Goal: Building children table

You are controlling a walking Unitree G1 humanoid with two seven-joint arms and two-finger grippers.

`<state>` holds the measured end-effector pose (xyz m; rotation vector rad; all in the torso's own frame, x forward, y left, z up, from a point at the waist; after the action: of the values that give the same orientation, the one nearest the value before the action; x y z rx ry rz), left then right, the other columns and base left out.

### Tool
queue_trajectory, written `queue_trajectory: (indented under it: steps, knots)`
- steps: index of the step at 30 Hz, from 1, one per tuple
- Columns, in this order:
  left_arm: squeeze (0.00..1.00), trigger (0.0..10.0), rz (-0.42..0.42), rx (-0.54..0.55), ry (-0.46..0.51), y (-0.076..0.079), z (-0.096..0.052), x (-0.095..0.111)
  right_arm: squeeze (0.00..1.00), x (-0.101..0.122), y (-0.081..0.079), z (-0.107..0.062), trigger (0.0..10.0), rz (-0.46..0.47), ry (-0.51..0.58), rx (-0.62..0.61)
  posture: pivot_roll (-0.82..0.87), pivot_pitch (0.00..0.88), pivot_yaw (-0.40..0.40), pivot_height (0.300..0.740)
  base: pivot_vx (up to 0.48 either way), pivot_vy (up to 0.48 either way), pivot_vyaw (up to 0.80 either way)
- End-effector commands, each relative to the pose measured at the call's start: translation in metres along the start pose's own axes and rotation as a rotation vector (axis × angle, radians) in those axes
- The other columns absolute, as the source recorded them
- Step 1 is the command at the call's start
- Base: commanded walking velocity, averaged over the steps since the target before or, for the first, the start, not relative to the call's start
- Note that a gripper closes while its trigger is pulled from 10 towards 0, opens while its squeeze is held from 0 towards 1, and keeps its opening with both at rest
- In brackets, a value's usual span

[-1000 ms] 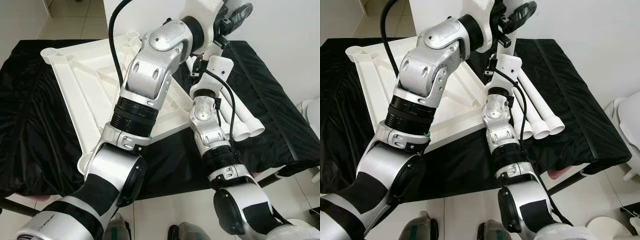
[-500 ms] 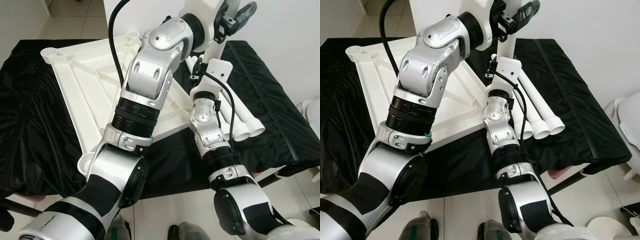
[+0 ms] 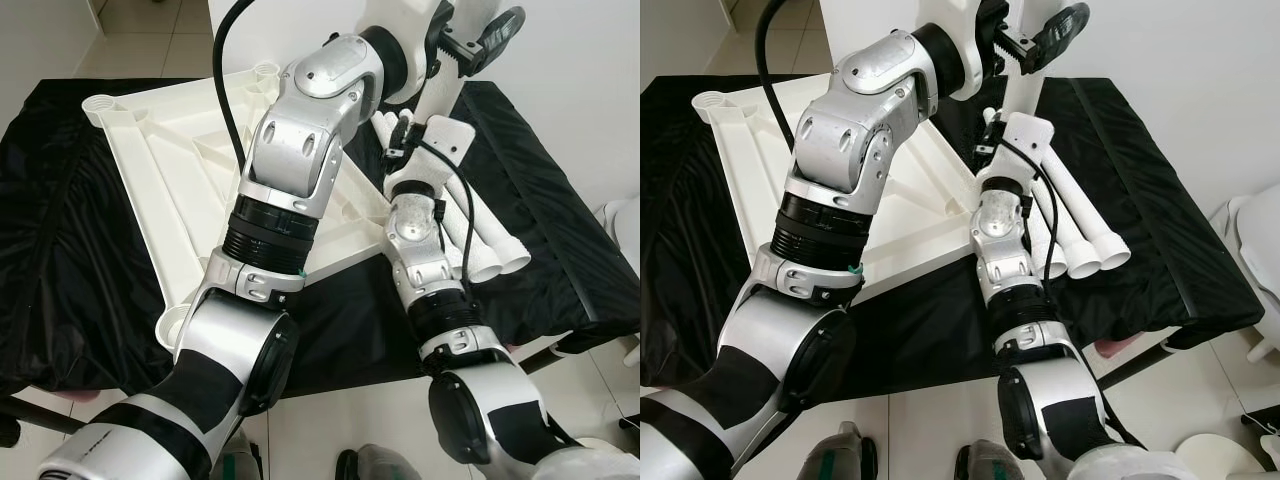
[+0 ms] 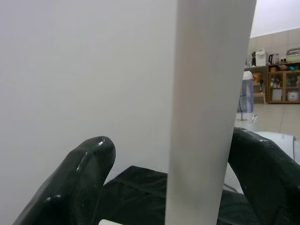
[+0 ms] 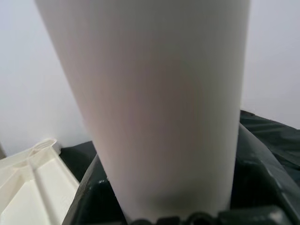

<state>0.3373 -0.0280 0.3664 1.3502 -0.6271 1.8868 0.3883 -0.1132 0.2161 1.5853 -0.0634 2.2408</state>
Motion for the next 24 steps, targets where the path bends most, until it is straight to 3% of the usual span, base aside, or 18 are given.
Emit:
queue_trajectory:
  steps: [1,4,12,21,24]
  knots:
    - [0.00,10.0,-0.008,0.174,0.036,-0.012,-0.003,0.001,0.00,0.004,0.004,0.003,10.0,0.021,0.008,-0.027,0.01,0.000,-0.011,0.740,0.000,0.000,0.00]
    - [0.00,10.0,-0.015,0.142,0.016,-0.017,-0.011,-0.003,0.00,-0.006,0.015,0.007,10.0,0.031,-0.039,-0.038,0.01,0.000,-0.011,0.740,0.000,0.000,0.00]
    - [0.00,10.0,-0.037,0.133,-0.008,-0.021,-0.020,-0.011,0.00,-0.012,0.015,0.007,10.0,0.056,-0.062,0.034,0.01,0.000,-0.009,0.740,0.000,0.000,0.00]
    - [0.00,10.0,-0.057,0.247,-0.076,-0.044,-0.043,-0.037,0.00,-0.017,0.022,0.007,10.0,0.049,-0.059,0.125,0.01,0.000,-0.010,0.740,0.000,0.000,0.00]
    - [0.00,10.0,-0.075,0.294,-0.130,-0.054,-0.056,-0.055,0.00,-0.016,0.025,0.009,10.0,0.037,-0.044,0.135,0.00,0.000,-0.012,0.740,0.000,0.000,0.00]
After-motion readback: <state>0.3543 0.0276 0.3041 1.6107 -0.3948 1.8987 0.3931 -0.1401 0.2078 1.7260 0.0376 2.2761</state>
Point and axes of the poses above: a point about 5 cm out from each wrist's last joint towards the gripper, its own z axis pointing out of the wrist towards the gripper, its own x axis along the axis of the wrist's last joint, y = z × x, the point moved 2 cm from there along z, pointing out of the wrist towards the gripper, and after that the axes turned 14 degrees about -z, right-handed, at the moved point
